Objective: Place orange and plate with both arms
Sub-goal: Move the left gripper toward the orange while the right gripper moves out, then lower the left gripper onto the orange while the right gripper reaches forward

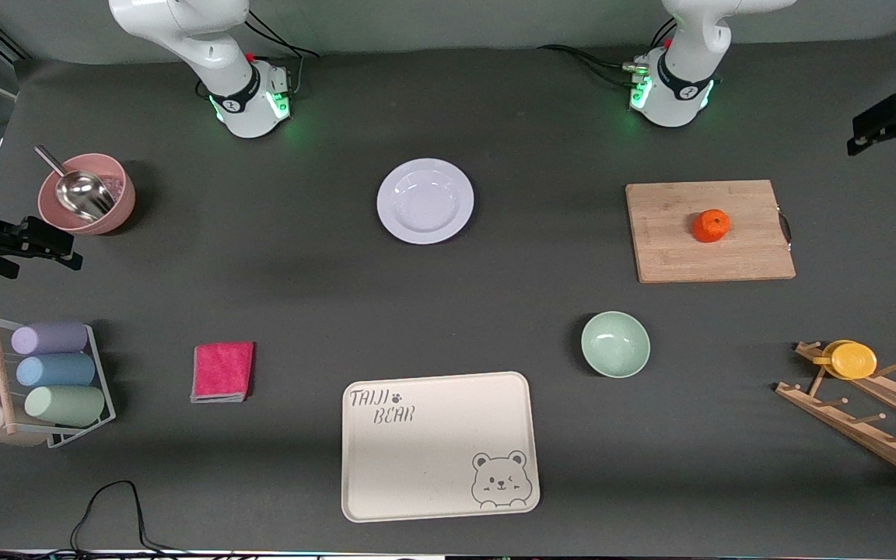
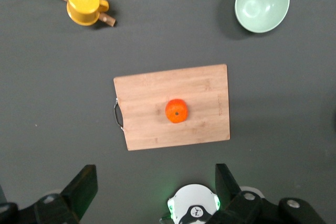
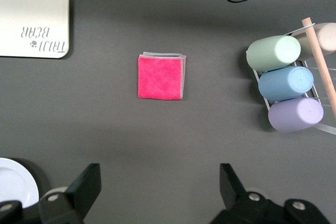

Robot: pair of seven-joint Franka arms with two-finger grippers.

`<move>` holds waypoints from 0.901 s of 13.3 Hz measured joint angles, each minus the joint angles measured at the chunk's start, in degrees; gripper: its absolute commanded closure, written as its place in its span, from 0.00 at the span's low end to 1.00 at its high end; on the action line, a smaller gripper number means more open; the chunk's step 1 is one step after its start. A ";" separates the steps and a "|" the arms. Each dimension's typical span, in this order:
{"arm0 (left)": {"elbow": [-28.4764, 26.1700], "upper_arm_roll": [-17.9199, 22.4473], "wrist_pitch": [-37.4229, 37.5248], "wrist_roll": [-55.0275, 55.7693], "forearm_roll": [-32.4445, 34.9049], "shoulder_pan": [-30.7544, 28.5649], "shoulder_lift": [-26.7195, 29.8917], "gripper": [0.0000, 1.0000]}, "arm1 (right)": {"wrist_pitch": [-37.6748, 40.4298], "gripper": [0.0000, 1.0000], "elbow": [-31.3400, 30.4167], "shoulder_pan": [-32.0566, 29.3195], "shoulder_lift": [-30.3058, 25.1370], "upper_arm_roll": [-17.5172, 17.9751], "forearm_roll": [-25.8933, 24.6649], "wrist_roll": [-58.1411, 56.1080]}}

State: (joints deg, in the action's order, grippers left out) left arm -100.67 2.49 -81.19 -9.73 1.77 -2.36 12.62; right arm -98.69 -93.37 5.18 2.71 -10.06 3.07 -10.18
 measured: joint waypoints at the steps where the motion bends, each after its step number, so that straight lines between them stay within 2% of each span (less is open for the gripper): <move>1: -3.46 0.03 -0.62 -0.12 0.01 -0.28 2.91 0.00 | -0.05 0.00 0.21 0.10 0.22 0.08 0.00 0.00; 6: -16.04 -0.57 -6.58 -0.14 0.01 -0.29 11.90 0.00 | -0.10 0.00 2.09 0.26 2.28 0.41 0.00 0.00; 9: -20.75 -0.81 -11.74 -0.14 0.01 -0.28 12.84 0.00 | -0.23 0.00 3.40 0.26 4.95 0.48 0.00 0.00; 12: -28.29 -0.89 -21.04 -0.14 0.01 -0.26 12.03 0.00 | -0.24 0.00 6.39 0.31 8.79 1.93 0.12 0.09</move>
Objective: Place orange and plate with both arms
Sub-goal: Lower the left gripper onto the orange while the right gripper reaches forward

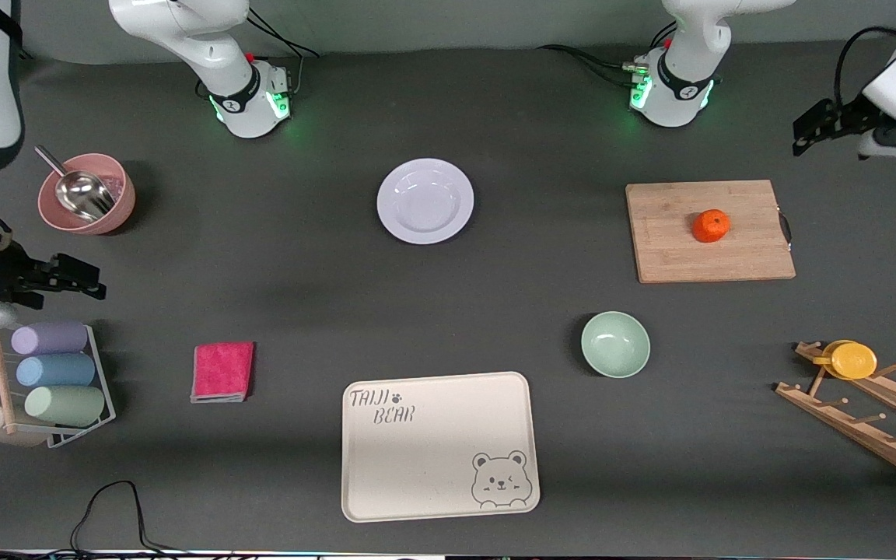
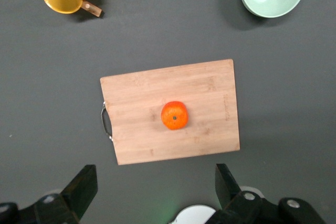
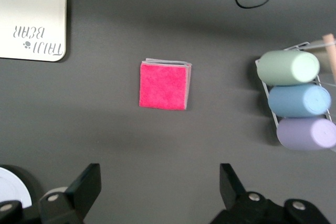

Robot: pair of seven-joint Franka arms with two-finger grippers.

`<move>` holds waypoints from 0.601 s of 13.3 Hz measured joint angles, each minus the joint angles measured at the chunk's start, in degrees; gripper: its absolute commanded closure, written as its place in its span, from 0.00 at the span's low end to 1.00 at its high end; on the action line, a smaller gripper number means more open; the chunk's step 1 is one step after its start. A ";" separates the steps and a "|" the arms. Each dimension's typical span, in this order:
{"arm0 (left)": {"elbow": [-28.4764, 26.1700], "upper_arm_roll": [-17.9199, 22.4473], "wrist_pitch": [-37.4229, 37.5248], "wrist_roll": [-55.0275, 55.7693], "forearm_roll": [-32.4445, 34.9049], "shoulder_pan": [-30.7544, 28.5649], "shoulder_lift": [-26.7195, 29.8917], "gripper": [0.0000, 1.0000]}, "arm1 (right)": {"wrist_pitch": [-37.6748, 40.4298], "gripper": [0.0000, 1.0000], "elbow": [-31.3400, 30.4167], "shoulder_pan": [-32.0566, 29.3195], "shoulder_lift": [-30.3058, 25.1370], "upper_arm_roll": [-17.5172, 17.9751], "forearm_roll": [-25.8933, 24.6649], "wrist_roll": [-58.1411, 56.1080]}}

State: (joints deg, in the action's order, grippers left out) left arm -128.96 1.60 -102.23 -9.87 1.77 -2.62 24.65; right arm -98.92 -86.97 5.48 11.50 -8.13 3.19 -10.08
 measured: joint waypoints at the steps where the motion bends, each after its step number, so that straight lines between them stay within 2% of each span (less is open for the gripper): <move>1: -3.06 -0.03 -3.71 0.00 0.00 0.00 -0.60 0.00 | 0.01 0.00 0.36 0.00 0.96 0.40 0.62 0.08; 8: -19.66 -0.61 -29.05 0.00 0.01 0.05 -6.86 0.00 | 0.05 0.00 0.40 -0.21 9.00 0.39 13.45 1.20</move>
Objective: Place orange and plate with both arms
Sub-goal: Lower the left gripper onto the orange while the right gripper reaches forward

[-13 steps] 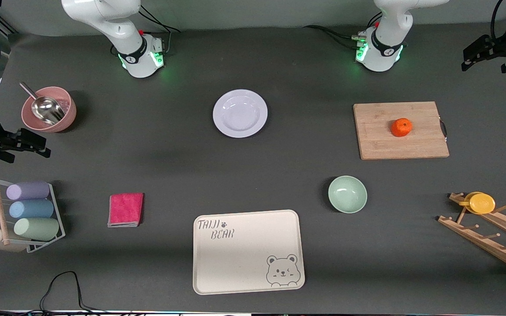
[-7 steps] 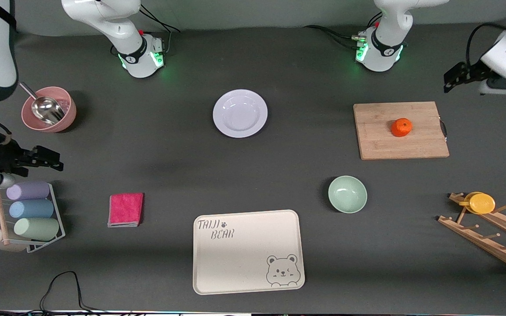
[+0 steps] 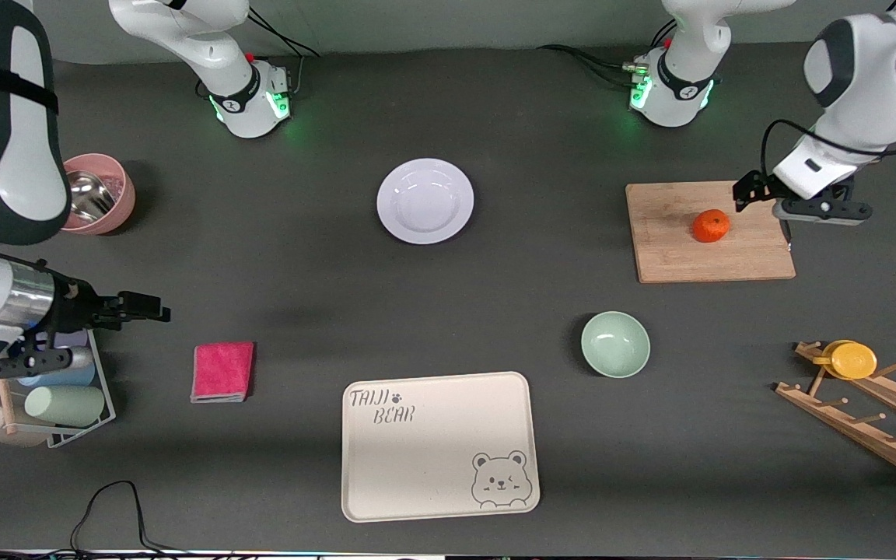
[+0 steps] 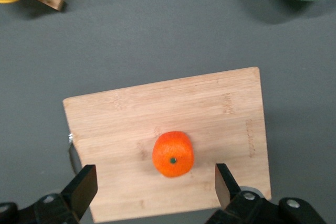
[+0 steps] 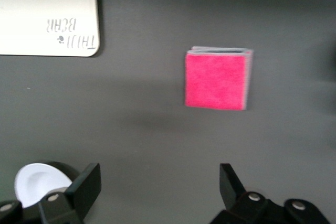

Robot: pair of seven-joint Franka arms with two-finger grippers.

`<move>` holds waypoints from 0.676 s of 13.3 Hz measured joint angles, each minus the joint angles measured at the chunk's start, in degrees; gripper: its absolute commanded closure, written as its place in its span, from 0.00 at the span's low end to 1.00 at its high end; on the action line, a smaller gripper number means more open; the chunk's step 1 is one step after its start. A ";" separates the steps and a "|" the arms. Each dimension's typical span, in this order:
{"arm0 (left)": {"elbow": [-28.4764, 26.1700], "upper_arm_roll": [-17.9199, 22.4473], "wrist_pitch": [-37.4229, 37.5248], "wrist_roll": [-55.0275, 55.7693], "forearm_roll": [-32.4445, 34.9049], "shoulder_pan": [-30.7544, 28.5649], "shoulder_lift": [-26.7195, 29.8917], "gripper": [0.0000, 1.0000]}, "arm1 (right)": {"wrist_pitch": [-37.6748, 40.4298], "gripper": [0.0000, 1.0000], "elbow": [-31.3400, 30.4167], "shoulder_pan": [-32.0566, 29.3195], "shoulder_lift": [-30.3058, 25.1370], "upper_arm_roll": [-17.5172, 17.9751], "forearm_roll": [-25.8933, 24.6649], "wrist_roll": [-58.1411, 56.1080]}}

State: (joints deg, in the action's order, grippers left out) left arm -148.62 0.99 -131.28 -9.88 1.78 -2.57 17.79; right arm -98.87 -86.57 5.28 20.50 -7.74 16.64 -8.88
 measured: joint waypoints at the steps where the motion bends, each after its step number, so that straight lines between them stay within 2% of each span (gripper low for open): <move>1: -2.05 0.00 -3.57 0.00 0.00 0.00 -1.37 0.00 | 0.01 0.00 -0.04 -0.08 1.12 -0.05 3.79 0.02; 4: -5.45 0.00 -11.47 0.00 0.00 0.00 -6.34 0.00 | 0.09 0.00 -0.38 -1.09 4.10 -0.28 13.78 -0.02; 9: -5.50 0.00 -15.79 -0.20 0.02 0.00 -12.71 0.00 | 0.19 0.00 -2.76 -1.11 8.54 -0.13 31.02 -0.03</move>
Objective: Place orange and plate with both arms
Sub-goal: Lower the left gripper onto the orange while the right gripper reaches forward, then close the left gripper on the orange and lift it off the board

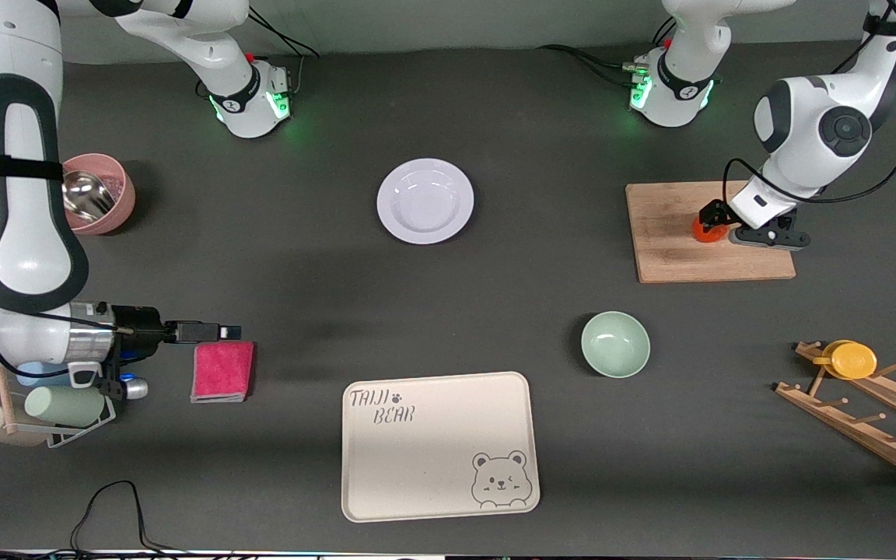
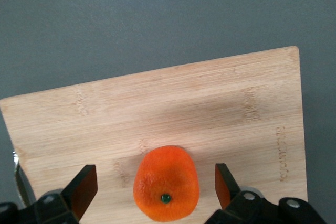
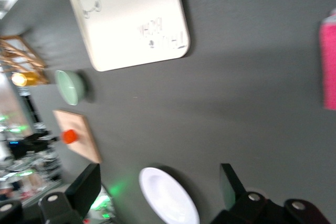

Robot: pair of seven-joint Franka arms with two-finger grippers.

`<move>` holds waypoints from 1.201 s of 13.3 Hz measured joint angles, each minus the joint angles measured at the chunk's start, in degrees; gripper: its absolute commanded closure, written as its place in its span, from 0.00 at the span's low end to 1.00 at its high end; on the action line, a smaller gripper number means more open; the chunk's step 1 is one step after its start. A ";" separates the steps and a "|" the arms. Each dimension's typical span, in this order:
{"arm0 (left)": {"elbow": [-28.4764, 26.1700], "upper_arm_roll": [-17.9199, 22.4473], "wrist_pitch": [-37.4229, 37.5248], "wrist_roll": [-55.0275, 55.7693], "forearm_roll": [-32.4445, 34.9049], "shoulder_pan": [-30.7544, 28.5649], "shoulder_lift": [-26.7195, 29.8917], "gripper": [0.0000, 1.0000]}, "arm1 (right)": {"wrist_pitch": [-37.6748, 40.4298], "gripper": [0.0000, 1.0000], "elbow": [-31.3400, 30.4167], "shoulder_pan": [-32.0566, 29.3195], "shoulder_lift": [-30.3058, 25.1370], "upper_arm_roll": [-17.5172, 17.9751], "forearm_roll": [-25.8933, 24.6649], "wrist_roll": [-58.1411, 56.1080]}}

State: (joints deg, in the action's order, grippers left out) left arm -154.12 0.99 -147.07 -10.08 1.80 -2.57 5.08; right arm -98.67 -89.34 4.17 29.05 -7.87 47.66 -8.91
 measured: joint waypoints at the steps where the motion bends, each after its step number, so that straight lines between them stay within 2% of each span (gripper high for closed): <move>1: 0.01 0.00 -0.21 -0.01 0.00 0.00 -1.01 0.00 | 0.27 0.00 -0.44 -0.14 0.82 -0.01 4.20 0.00; 3: 0.00 0.01 -0.74 -0.03 0.00 -0.01 -2.87 0.00 | 1.78 0.00 -1.03 -0.64 2.66 -0.03 13.29 -0.02; 8: 0.04 0.02 -4.53 -0.05 0.01 -0.02 -8.08 0.00 | 3.23 0.00 -4.48 -0.69 4.28 0.60 26.64 -0.04; 12: 0.05 0.07 -4.54 -0.05 0.01 -0.04 -9.01 0.00 | 6.81 0.00 -9.79 -0.55 2.69 1.14 30.42 -1.05; 13: 0.04 0.07 -4.52 -0.05 0.01 -0.04 -9.03 0.05 | 7.28 0.00 -12.96 -0.55 1.25 1.16 31.31 -2.86; 16: 0.02 0.10 -4.16 -0.05 0.01 -0.05 -9.28 0.34 | 7.57 0.00 -25.25 -0.67 -4.52 1.00 32.33 -12.82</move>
State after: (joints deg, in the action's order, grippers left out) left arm -154.10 1.09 -151.23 -10.12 1.81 -2.62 -4.20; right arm -91.10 -114.59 3.50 24.53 -6.87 79.99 -21.73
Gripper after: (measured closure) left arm 0.044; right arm 0.000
